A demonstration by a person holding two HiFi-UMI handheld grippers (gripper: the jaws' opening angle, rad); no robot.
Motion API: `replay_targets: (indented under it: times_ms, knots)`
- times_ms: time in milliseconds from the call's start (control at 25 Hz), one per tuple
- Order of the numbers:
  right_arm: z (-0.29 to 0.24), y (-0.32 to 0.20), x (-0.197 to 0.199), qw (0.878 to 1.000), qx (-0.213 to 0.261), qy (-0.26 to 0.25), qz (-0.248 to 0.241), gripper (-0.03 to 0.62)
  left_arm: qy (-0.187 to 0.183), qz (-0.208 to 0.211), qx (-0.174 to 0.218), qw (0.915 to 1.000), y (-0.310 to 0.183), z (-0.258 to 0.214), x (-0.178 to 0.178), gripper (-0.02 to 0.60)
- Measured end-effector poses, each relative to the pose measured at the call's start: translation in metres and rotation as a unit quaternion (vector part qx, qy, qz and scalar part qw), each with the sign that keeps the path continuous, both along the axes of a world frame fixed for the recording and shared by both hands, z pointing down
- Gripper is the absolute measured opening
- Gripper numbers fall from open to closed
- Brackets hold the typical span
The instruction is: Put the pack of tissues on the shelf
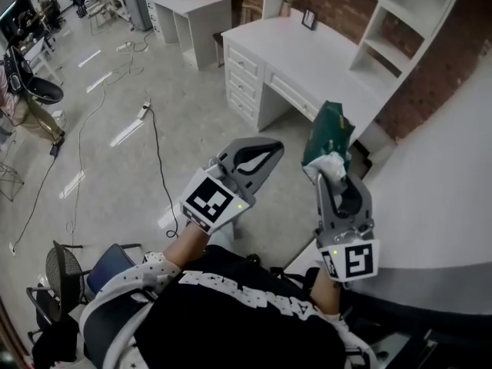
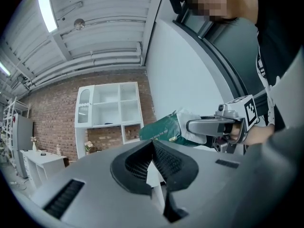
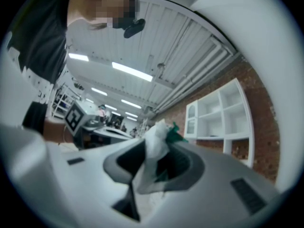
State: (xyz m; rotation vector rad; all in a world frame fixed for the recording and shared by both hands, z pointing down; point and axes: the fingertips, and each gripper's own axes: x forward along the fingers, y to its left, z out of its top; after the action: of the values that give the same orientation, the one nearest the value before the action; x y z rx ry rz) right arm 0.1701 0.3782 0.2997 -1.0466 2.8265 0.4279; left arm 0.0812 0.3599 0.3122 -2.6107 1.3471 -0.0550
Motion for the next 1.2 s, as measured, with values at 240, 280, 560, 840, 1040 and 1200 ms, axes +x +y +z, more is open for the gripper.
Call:
replay_targets:
  times_ms: [240,280,560,840,1040,1200]
  knots:
    - [-0.009,-0.039,-0.008,1.0,0.01,0.0,0.023,0.135,0.02,0.019,0.0,0.9996,-0.044,-0.006,-0.007,0.035]
    - [-0.011,-0.05,-0.011,1.0,0.011,-0.002,0.025,0.135,0.023,0.022,0.0,0.9995,-0.057,-0.007,-0.01,0.035]
    - [-0.01,-0.068,-0.018,0.998,0.015,0.009,0.06,0.135,0.034,0.051,0.005,0.9981,-0.084,-0.005,-0.017,0.035]
    - [-0.006,-0.074,-0.019,0.995,0.026,0.022,0.097,0.135,0.042,0.087,0.006,0.9953,-0.095,0.002,-0.016,0.035]
    - [-0.015,-0.105,-0.034,0.993,0.02,0.025,0.112,0.135,0.046,0.103,-0.004,0.9936,-0.128,-0.005,-0.029,0.035]
    - [-0.017,-0.144,-0.052,0.993,0.016,0.023,0.117,0.135,0.051,0.106,-0.012,0.9931,-0.168,-0.005,-0.047,0.035]
